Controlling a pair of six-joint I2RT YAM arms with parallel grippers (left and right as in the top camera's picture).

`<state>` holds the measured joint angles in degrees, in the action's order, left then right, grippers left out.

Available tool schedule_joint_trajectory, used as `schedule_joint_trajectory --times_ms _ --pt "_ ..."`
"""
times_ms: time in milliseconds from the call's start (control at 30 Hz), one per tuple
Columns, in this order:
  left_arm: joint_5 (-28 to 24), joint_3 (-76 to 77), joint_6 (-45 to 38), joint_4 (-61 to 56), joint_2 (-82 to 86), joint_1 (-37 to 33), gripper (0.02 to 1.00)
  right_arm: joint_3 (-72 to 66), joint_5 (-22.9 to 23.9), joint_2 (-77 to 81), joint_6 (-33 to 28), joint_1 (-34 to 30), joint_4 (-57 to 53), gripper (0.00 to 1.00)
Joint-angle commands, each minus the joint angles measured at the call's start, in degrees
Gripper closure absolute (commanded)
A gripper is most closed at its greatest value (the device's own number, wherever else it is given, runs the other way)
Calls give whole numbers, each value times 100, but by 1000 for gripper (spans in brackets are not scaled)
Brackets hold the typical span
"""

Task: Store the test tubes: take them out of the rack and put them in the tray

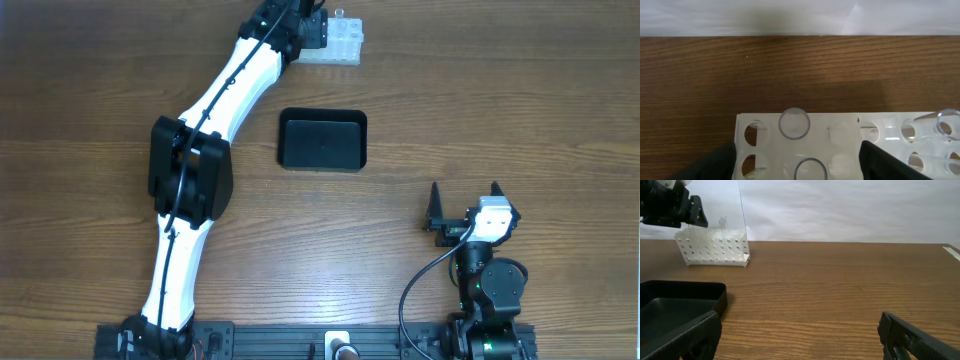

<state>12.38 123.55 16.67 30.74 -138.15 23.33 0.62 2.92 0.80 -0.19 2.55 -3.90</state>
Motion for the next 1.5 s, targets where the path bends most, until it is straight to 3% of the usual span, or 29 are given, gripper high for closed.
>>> schedule_joint_trajectory --times_ms 33,233,400,867,1133,1500 --pt "-13 140 9 22 -44 7 400 -31 -33 -52 15 -44 -20 7" --pt "-22 140 13 22 -44 7 514 -31 -31 -52 15 -44 -20 9" --pt "-83 140 15 24 -46 2 700 -31 -33 -52 15 -44 -20 9" --pt "-98 140 35 46 -46 2 908 -31 -31 -52 15 -44 -20 9" --pt "-96 140 33 63 -46 7 980 -31 -33 -52 15 -44 -20 9" --pt "-92 140 31 63 138 35 980 -31 -33 -52 15 -44 -20 9"
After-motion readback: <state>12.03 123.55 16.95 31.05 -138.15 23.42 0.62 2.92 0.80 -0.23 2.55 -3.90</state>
